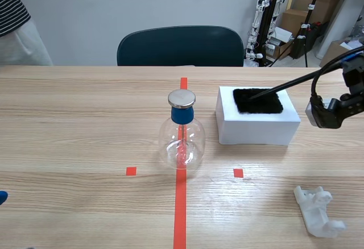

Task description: Do the electroscope experiment. rub the rod on the fur

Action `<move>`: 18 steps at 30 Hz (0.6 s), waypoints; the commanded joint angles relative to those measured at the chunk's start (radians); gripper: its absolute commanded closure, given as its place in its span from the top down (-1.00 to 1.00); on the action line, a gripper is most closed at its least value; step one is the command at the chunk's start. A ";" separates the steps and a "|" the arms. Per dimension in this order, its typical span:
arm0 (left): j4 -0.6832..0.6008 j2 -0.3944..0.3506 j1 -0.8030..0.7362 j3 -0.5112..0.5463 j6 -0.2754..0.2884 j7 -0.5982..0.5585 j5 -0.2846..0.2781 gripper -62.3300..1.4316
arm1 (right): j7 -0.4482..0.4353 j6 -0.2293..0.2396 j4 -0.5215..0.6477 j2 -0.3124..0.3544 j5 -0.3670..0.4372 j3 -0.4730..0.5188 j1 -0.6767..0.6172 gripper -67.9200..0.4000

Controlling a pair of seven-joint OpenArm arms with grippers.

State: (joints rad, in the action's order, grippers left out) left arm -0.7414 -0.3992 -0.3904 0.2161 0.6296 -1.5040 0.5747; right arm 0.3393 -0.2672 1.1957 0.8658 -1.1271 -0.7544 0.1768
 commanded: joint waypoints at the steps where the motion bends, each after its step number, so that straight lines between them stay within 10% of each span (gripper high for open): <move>1: -0.011 -0.003 -0.006 0.001 0.001 -0.050 -0.013 1.00 | 0.005 0.021 -0.001 0.037 -0.006 0.019 0.019 -0.99; 10: -0.011 -0.003 -0.006 0.001 0.001 -0.050 -0.013 1.00 | -0.104 0.028 -0.007 0.028 0.013 0.019 0.020 -0.99; 18: -0.011 -0.003 -0.006 0.001 0.001 -0.050 -0.013 1.00 | -0.029 0.029 -0.008 0.059 0.087 0.019 0.019 -0.99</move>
State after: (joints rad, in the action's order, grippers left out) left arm -0.7414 -0.3992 -0.3908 0.2161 0.6296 -1.5043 0.5747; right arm 0.2920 -0.2382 1.1885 0.8814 -1.0344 -0.7410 0.1825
